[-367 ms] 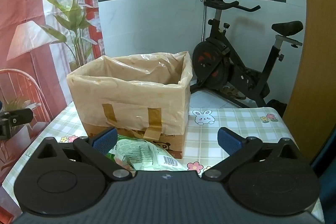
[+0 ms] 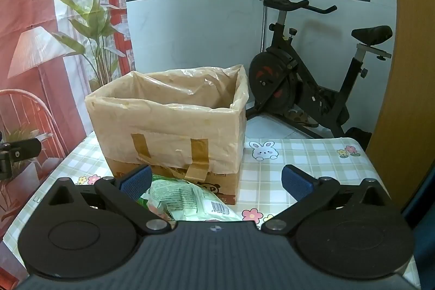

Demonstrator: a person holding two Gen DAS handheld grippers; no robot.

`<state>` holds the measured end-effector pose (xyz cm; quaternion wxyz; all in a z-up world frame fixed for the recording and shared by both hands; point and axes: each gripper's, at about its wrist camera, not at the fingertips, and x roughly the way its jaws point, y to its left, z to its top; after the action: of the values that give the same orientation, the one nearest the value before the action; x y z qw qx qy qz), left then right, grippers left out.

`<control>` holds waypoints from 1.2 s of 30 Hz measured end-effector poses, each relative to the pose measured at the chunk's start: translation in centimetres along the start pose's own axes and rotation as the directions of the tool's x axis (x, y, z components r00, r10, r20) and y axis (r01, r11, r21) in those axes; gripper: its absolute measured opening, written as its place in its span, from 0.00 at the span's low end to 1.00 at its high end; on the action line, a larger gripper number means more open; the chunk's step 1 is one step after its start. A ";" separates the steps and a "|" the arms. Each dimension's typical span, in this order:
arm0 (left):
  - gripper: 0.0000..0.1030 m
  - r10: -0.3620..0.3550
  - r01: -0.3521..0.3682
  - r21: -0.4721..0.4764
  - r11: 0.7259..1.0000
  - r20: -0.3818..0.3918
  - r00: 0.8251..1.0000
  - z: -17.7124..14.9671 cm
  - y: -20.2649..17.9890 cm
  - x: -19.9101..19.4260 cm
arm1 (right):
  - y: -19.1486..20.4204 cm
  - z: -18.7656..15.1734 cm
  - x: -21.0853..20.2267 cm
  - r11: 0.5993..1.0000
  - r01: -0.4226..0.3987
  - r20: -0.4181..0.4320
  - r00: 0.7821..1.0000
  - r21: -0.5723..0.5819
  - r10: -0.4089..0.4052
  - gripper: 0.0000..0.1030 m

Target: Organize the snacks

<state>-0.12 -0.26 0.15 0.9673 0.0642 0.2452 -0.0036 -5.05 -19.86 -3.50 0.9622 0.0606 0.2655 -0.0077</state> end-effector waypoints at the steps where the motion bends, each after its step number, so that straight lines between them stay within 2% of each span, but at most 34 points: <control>1: 1.00 0.000 0.000 0.000 1.000 0.000 1.000 0.0 -0.1 0.0 | -0.1 0.0 0.0 1.000 0.000 0.001 1.000 0.001 0.000 1.00; 27: 1.00 0.020 -0.020 0.015 1.000 0.008 1.000 -0.1 -0.4 -0.5 | 0.1 0.0 -0.1 1.000 -0.004 -0.002 1.000 0.015 0.004 1.00; 36: 1.00 0.015 -0.015 -0.009 1.000 0.004 1.000 -0.2 -0.2 -0.3 | 0.3 0.1 -0.1 1.000 -0.005 -0.006 1.000 0.012 0.005 1.00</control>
<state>-0.46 -0.44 0.11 0.9681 0.0619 0.2429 0.0048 -5.06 -19.56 -3.35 0.9610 0.0669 0.2682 -0.0068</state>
